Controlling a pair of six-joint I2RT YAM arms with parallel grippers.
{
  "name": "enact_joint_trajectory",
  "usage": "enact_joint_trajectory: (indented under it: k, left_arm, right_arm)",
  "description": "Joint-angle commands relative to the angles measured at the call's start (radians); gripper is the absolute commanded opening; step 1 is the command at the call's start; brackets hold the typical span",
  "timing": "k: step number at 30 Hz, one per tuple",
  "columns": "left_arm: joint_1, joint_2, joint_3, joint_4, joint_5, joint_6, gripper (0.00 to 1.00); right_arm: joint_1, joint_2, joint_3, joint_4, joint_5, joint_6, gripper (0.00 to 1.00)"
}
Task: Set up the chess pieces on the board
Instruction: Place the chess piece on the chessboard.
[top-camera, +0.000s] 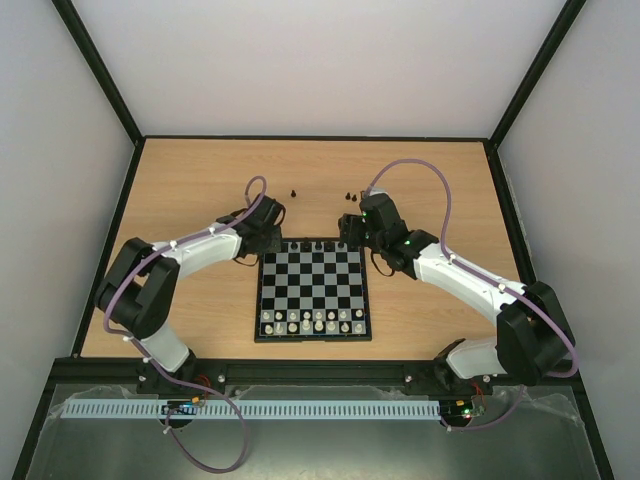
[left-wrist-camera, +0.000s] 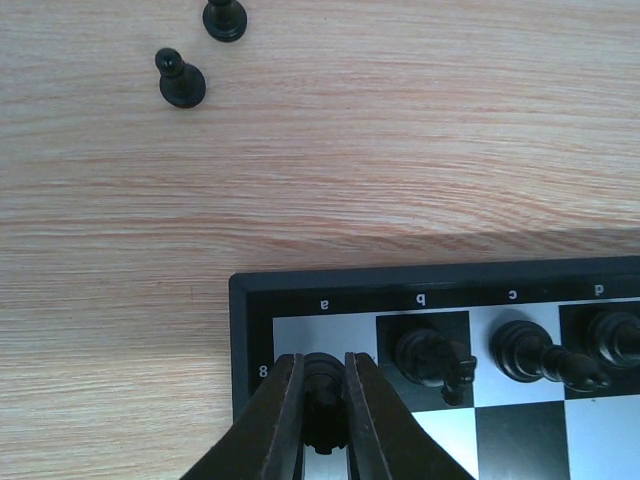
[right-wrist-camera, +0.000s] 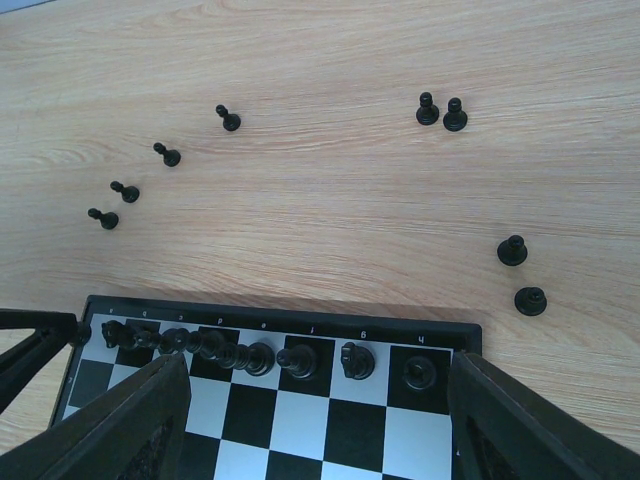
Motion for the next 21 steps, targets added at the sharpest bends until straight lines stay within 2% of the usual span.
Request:
enact_joint_trajectory:
  k: [1,21]
  left_arm:
    - [-0.006,0.028,0.009,0.016,-0.013,-0.01,0.11]
    - [-0.009,0.065,0.028,0.029,-0.013,-0.006,0.12]
  right_arm:
    - [-0.002,0.002,-0.008,-0.001,0.012,0.006,0.72]
    - [-0.002,0.001,-0.008,-0.001,0.014,0.006,0.72]
